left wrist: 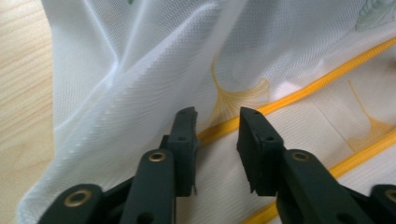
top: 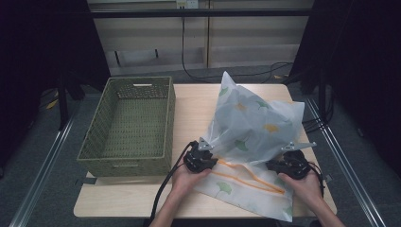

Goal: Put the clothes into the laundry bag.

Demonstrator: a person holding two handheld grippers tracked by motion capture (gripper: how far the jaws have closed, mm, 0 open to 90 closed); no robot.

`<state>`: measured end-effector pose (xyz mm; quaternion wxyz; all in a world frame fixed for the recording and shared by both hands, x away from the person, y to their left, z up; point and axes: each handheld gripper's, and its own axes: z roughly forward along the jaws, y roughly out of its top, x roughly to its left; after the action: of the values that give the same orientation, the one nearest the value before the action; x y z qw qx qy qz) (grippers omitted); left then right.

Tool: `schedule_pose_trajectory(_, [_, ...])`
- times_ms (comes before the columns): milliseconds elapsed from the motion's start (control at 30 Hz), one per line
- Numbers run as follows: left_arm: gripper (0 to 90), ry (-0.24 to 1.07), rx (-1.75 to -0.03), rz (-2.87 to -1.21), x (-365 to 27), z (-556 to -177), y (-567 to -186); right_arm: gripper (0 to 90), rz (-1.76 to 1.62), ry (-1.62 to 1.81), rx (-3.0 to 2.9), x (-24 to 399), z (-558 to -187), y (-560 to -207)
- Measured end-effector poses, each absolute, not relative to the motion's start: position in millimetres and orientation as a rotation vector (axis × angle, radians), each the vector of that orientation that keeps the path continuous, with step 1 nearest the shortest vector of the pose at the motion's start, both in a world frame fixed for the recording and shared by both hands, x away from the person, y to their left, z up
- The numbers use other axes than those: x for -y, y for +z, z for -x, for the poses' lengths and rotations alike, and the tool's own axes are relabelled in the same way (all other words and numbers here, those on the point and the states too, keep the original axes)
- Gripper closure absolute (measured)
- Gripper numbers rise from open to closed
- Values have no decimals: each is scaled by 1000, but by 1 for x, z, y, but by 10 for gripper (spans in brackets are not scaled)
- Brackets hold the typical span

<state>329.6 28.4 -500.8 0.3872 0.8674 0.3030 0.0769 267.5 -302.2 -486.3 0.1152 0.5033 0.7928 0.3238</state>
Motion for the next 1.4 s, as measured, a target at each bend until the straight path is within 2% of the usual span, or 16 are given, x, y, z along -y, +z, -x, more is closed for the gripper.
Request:
schedule_pose_trajectory(433, [677,200,-742,-2222,-35,-311,-502,778,-1456,882,-2274,306,-304,-495])
schedule_pose_trajectory(733, [660,106,-815,-2170,-42,-292,-502,698,-1388,867,-2280,289,-348,-497])
schedule_pose_trajectory(867, [635,103,-772,-2192,-42,-287,-501,665,-1385,849,-2290,282,-364,-496])
schedule_pose_trajectory(1033, [660,148,-771,-2163,-47,-288,-504,662,-1355,908,-2316,285,-351,-486])
schedule_pose_trajectory(1100, [659,170,-760,-2171,-48,-290,-505,701,-1348,941,-2320,289,-339,-483])
schedule_pose_trajectory(1233, [657,222,-770,-2171,-47,-293,-505,698,-1320,1010,-2386,293,-310,-485])
schedule_pose_trajectory(1400, [658,268,-770,-2164,-48,-301,-507,692,-1318,944,-2433,295,-291,-493])
